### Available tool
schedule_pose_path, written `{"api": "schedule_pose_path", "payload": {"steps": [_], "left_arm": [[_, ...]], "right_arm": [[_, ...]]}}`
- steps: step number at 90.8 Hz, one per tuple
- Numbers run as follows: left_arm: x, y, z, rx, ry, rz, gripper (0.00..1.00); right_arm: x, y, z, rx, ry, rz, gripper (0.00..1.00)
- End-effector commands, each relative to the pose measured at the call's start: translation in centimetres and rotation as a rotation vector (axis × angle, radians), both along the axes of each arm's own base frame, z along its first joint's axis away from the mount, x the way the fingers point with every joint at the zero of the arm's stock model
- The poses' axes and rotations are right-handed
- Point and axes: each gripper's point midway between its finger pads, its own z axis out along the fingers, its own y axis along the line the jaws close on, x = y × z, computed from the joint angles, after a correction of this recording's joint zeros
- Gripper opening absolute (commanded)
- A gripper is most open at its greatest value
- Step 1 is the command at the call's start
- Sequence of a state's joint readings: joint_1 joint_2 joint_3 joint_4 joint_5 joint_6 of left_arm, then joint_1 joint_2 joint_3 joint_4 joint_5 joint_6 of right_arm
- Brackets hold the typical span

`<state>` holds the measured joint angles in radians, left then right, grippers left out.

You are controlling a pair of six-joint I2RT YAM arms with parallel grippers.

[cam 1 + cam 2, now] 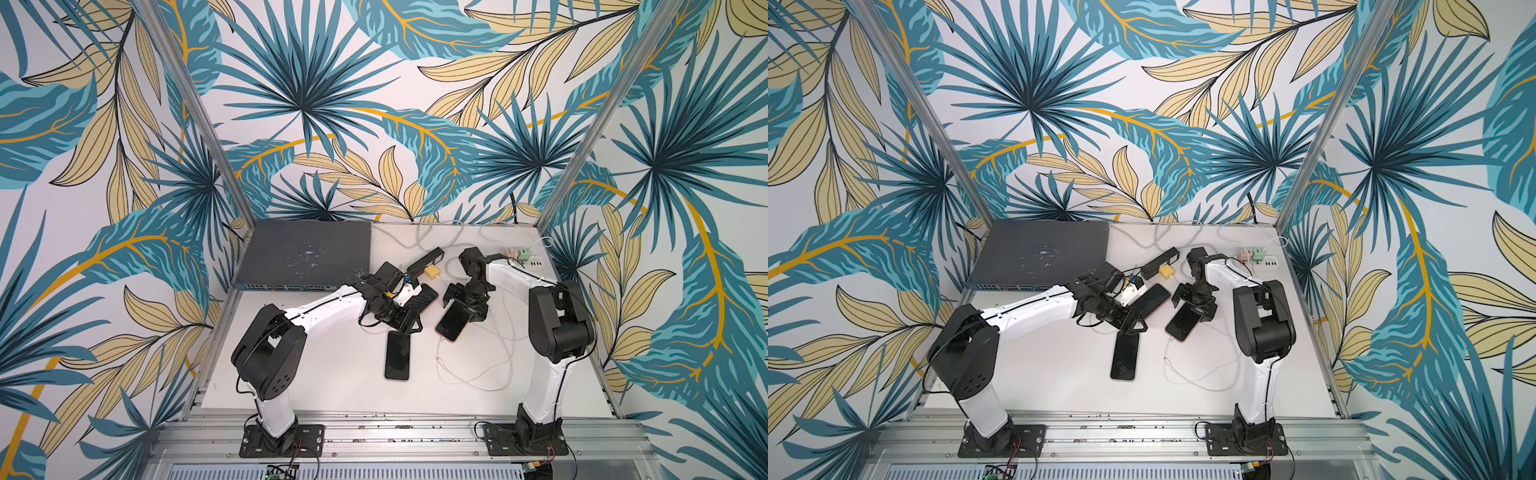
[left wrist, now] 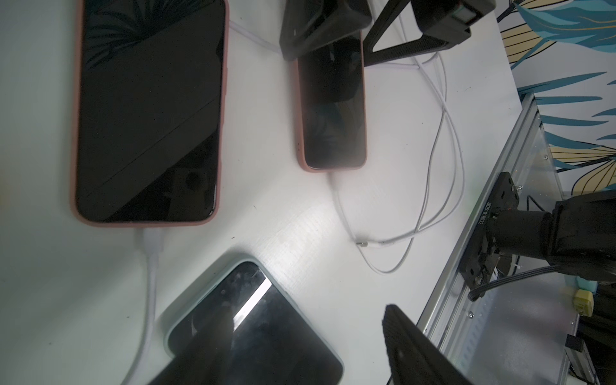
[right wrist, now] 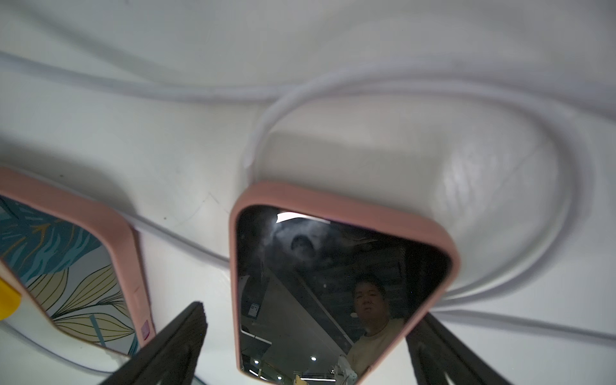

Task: Unplug the charging cable from the phone
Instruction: Place the phone at the center of the board.

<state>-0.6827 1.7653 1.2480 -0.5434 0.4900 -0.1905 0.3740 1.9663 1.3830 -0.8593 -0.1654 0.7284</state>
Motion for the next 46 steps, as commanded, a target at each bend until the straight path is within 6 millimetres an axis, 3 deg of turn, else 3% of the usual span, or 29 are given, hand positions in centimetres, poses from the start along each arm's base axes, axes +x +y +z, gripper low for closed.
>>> {"api": "schedule_pose_path", "payload": {"steps": [1,46], "left_arm": [[0.4,-0.1,-0.2,-0.004,-0.018,0.002,0.74],[0.2,0.6,-0.1,0.013,-0.044,0.008,0.74]], "right_arm": [[-1.9,0.4,-0.7,-0.025,0.071,0.036,0.99],[-3.0,0.7,-2.6,-0.084,0.145,0.050,0.97]]}}
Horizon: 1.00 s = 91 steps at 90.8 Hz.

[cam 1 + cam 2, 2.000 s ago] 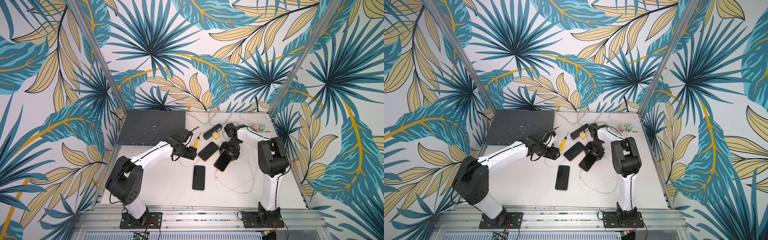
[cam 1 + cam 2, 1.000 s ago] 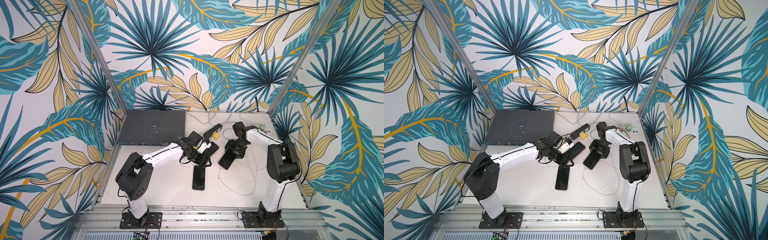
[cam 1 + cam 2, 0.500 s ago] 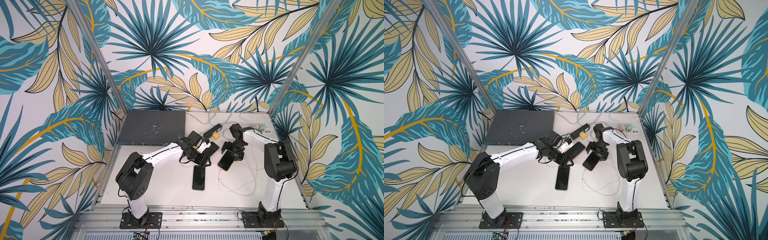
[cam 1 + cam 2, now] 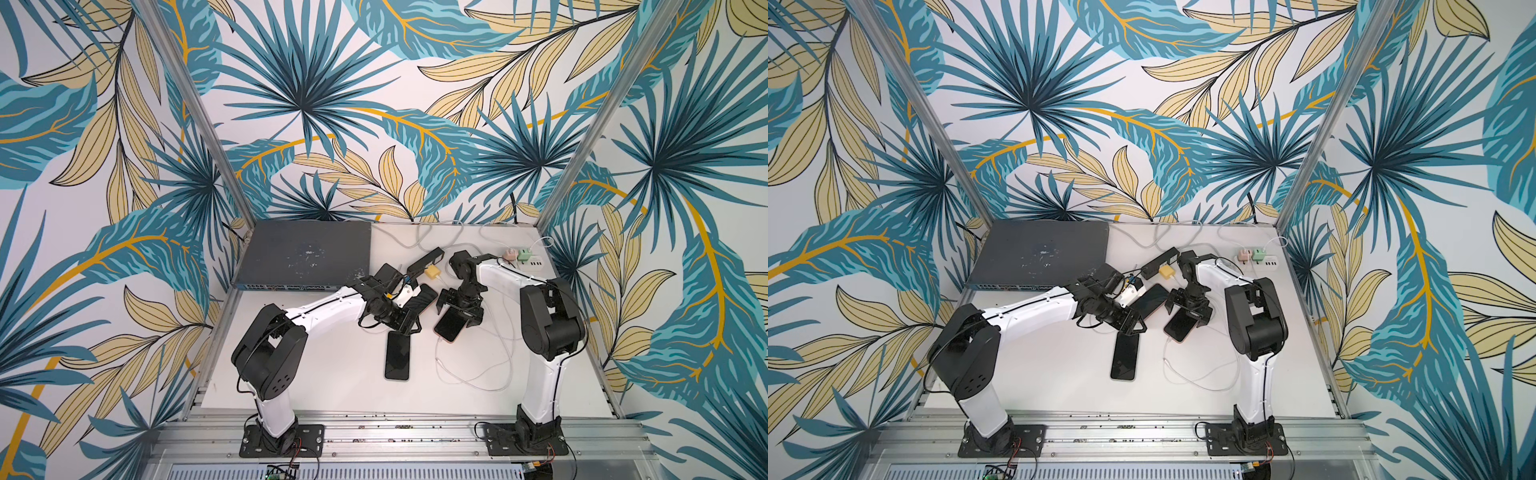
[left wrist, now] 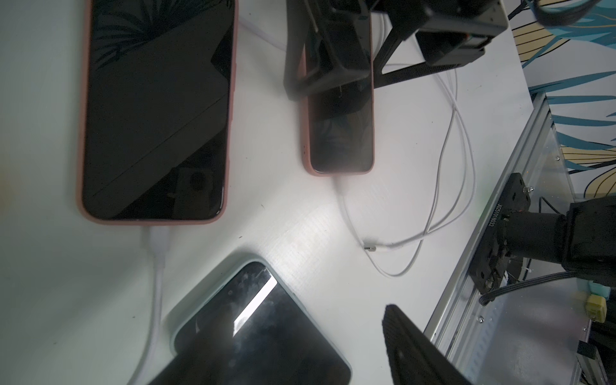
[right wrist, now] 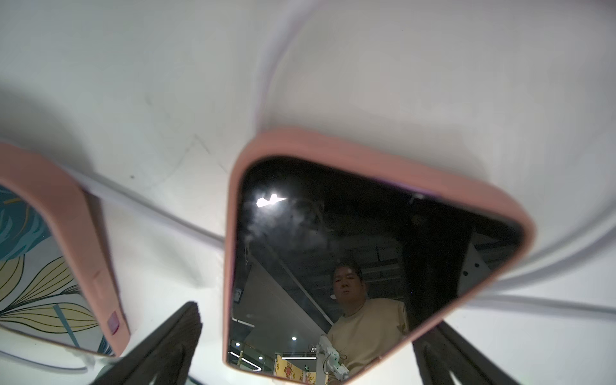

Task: Unplug the charging cable from the phone
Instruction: Place the phone at the center of the board, then pick up the phone at the center of the board.

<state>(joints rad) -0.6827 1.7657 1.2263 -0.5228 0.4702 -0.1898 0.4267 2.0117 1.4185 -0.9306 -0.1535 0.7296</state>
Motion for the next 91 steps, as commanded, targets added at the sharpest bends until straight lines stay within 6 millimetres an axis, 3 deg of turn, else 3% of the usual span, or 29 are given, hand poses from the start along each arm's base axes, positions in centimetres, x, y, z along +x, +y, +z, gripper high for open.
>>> {"api": "schedule_pose_path", "payload": {"steps": [1,37,91], "left_arm": [[0.1,0.3,0.6,0.000,-0.035,-0.001,0.74],[0.4,0.5,0.2,0.021,-0.035,0.010,0.74],[0.0,-0.8,0.3,-0.041,0.010,-0.027,0.74]], "right_arm": [[-1.3,-0.5,-1.9,-0.043,0.073,0.000,0.97],[-1.1,0.2,-1.1,-0.005,0.054,-0.036,0.68],[2.7,-0.8,4.8,0.082,-0.098,-0.097,0.63]]}}
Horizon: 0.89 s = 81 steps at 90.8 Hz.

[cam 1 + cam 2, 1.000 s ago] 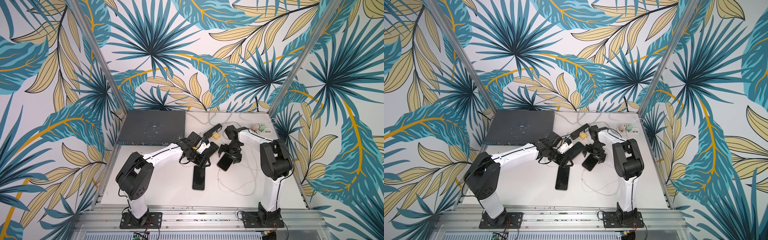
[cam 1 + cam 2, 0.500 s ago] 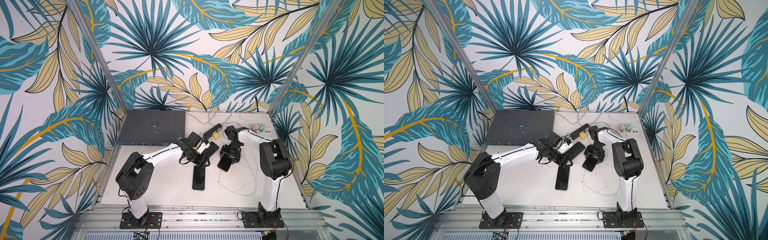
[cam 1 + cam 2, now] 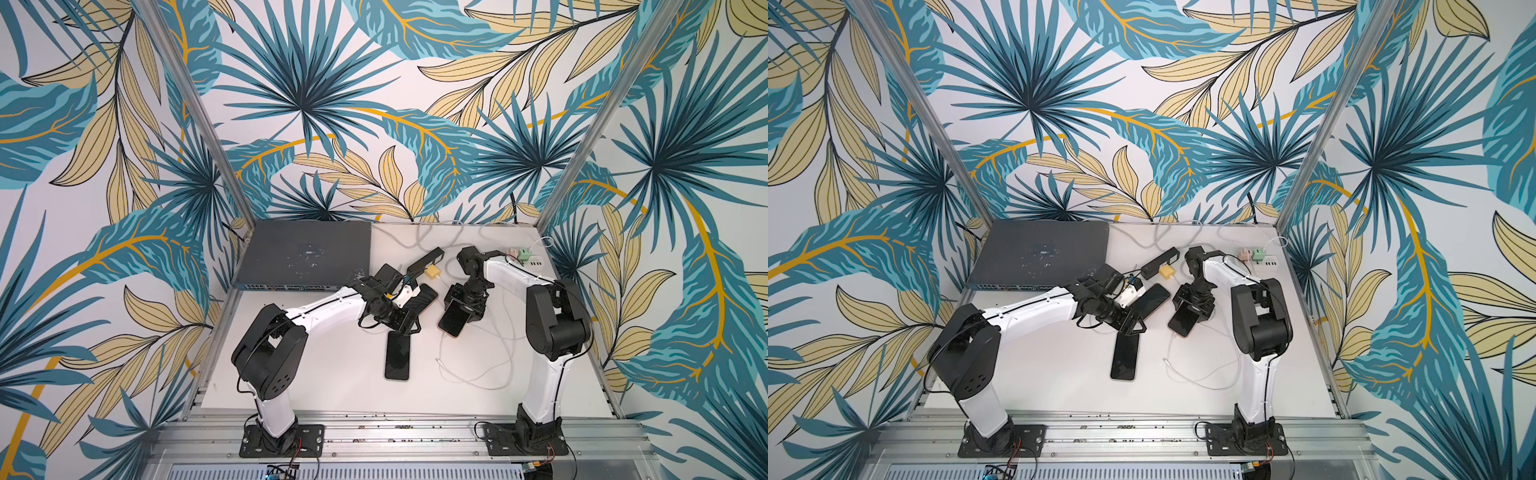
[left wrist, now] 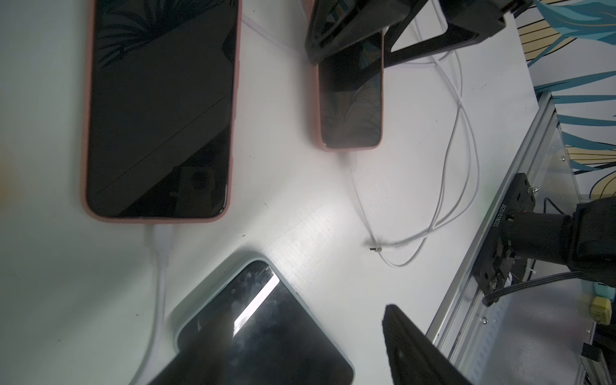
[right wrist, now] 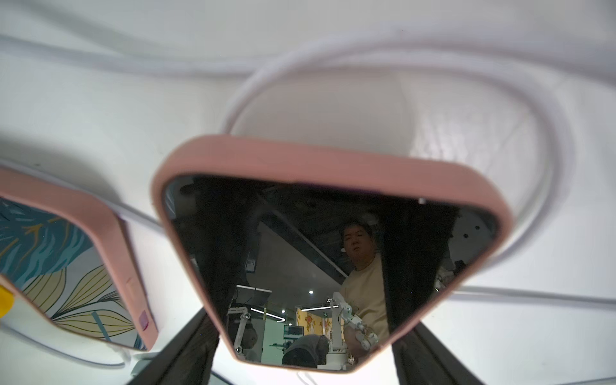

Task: Unplug the charging cable from the phone
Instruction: Pick up the phone at the center of the board.

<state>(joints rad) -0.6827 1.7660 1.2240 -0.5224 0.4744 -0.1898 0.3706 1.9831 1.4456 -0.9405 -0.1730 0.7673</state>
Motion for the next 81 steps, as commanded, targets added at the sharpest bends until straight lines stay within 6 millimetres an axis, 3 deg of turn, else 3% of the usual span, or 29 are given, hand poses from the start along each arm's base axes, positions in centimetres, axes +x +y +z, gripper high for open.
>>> {"api": "schedule_pose_path", "payload": {"steps": [1,43,56,81], "left_arm": [[0.1,-0.9,0.4,-0.043,0.007,-0.027,0.74],[0.5,-5.2,-0.6,-0.156,0.130,-0.119,0.75],[0.8,-5.9,-2.2,-0.128,0.175,-0.118,0.75],[1.0,-7.3,-3.3,-0.068,0.178,-0.145,0.71]], "right_arm": [[1.2,0.4,3.1,0.046,-0.073,-0.006,0.63],[2.1,0.9,4.5,0.098,-0.132,-0.020,0.63],[2.3,0.8,5.0,0.105,-0.145,-0.031,0.63],[2.3,1.2,5.8,0.137,-0.165,-0.051,0.63]]}}
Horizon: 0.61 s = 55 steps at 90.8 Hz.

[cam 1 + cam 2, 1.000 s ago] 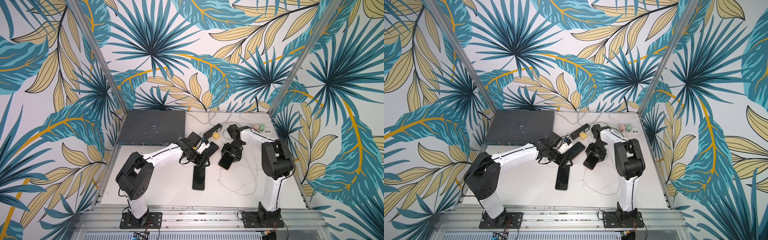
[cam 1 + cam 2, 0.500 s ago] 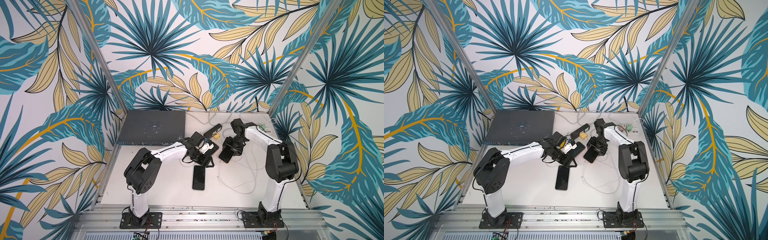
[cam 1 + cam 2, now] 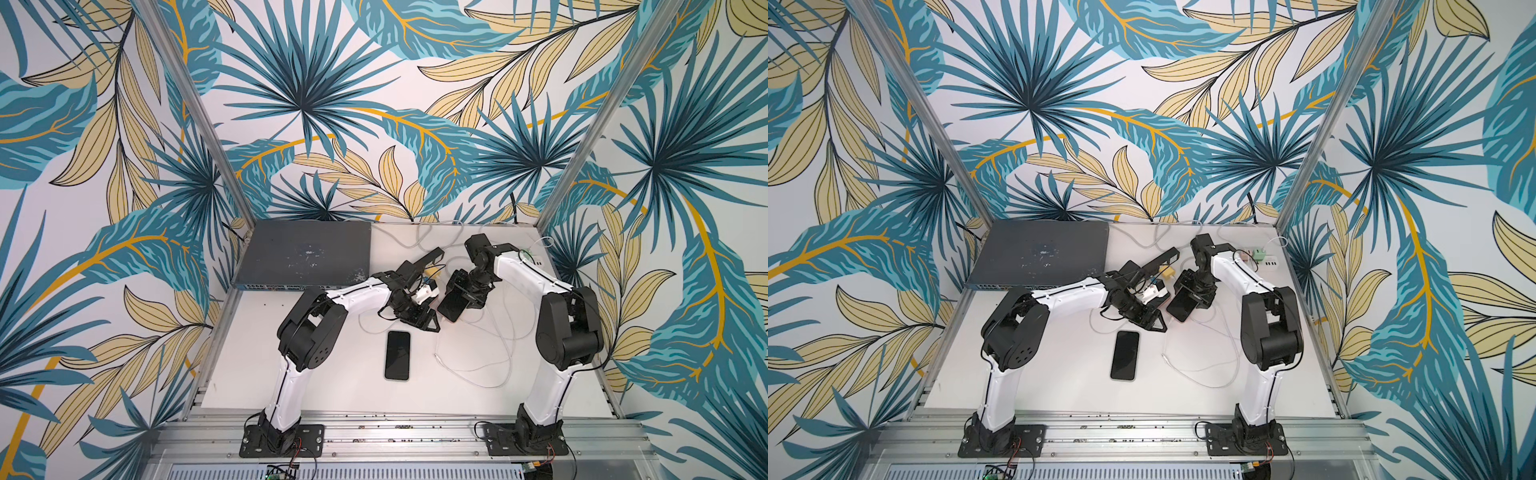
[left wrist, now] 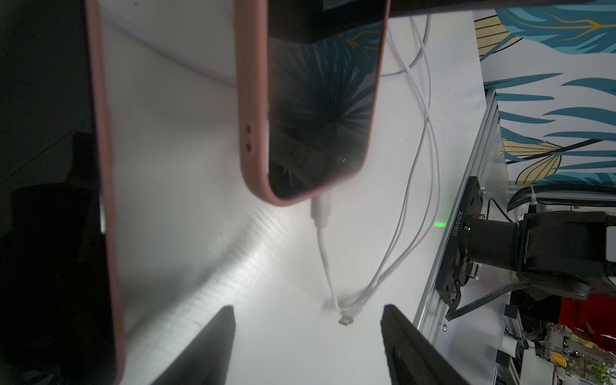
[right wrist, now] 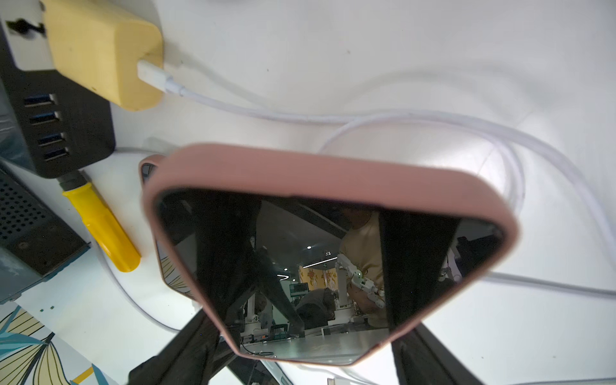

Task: Unplug the charging cable from the phone
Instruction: Pick up the phone at the center of the board, then remove the charging cable from the phone.

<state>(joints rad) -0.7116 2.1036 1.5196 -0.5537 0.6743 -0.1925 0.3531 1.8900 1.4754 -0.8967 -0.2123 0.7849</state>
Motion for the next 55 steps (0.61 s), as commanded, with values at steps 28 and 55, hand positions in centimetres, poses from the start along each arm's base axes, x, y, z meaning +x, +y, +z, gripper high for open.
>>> {"api": "schedule_pose_path", "payload": {"steps": [28,55], "left_arm": [[-0.6,-1.1,-1.1,0.036,0.023,-0.036,0.63],[-0.3,-1.3,-1.5,0.035,0.024,-0.035,0.52]], "right_arm": [[-0.6,0.2,1.4,0.055,-0.029,-0.030,0.62],[-0.6,0.4,2.0,0.077,-0.035,-0.040,0.62]]}}
